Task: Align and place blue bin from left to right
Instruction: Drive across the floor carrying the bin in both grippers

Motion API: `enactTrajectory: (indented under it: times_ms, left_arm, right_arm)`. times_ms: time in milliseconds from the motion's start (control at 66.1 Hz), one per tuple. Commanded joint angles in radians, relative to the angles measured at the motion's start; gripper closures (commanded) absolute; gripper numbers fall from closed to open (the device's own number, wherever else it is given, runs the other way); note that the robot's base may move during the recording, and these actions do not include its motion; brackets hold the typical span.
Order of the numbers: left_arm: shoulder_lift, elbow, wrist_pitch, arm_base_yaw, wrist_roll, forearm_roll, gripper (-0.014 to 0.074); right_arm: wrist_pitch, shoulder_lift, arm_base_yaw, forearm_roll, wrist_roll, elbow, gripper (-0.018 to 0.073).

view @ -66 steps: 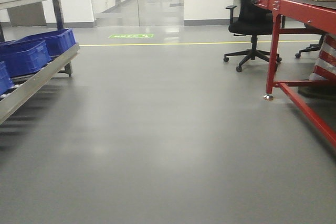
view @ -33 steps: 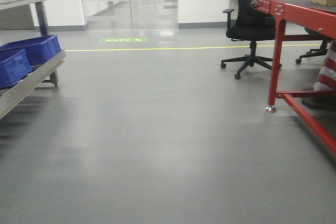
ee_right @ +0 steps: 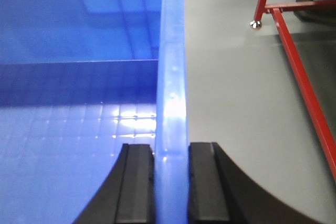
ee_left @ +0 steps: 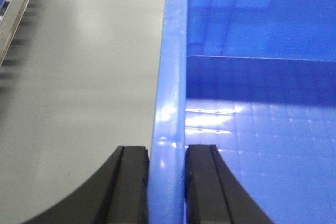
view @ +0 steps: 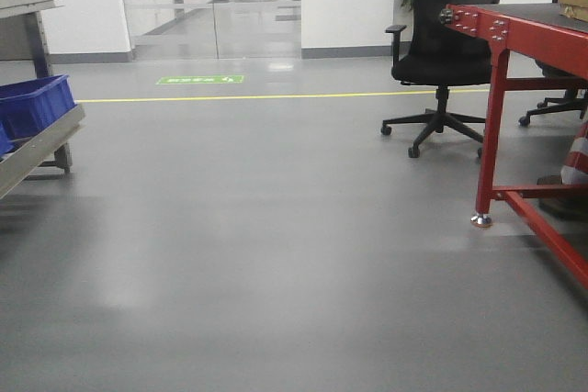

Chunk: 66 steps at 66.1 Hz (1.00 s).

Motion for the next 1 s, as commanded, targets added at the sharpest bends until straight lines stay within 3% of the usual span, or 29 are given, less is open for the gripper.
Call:
enactTrajectory:
  times_ms: [0,984]
  left_arm:
    - [-0.001,-0.016,-0.105,-0.007,-0.012,0.031,0.0707]
    - [-0.001,-0.016,-0.107,-0.007,-0.012,0.051,0.0707]
  right_arm:
    - [-0.144,-0.009,0.016,0.013,-0.001,-0.011,0.0725]
    - [-0.170,-0.009,0.016,0.013,-0.001,-0.011,0.0725]
